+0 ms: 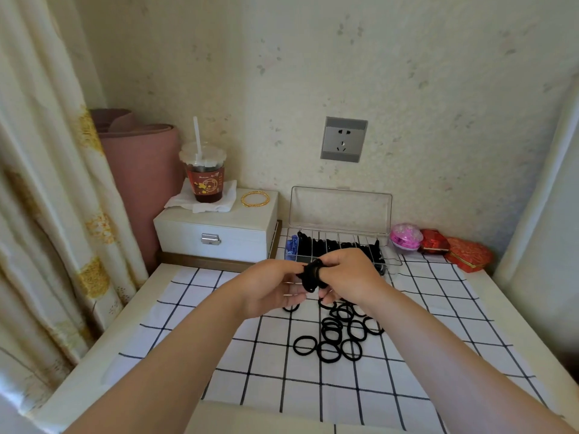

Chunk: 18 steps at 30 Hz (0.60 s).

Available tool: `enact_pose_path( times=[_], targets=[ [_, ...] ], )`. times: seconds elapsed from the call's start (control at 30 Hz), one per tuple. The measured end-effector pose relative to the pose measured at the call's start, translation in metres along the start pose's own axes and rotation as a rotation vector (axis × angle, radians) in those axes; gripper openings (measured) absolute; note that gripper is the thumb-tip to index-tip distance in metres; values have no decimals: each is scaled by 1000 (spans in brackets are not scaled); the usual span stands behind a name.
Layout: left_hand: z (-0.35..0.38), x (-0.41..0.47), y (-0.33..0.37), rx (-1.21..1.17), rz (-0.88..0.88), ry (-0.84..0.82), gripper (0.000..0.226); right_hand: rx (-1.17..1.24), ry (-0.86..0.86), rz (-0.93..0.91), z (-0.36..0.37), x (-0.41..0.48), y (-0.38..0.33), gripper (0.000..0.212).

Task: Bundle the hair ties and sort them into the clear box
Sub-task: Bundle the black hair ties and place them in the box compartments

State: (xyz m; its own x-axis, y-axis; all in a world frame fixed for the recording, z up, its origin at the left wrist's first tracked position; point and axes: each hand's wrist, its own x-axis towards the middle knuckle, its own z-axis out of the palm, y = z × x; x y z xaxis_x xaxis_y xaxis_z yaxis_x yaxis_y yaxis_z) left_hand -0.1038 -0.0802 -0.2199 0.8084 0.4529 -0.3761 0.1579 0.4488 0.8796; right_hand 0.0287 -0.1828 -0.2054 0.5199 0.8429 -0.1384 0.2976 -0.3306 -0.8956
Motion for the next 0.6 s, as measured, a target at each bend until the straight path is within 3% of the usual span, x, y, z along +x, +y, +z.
enact_pose_path(
  times=[0.1, 0.23, 0.37, 0.6],
  targets=[
    [5, 3, 1, -37, -8, -46, 22, -74, 72, -19, -3, 2, 5, 23],
    [10, 9, -4, 199, 62, -83, 27, -194, 134, -92, -5, 4, 13, 9],
    [13, 13, -6, 304, 79, -56, 25, -311, 133, -145, -8, 2, 18, 12],
    [25, 20, -10, 340, 106, 14, 25, -134, -26, -74, -25, -2, 22, 11]
  ],
)
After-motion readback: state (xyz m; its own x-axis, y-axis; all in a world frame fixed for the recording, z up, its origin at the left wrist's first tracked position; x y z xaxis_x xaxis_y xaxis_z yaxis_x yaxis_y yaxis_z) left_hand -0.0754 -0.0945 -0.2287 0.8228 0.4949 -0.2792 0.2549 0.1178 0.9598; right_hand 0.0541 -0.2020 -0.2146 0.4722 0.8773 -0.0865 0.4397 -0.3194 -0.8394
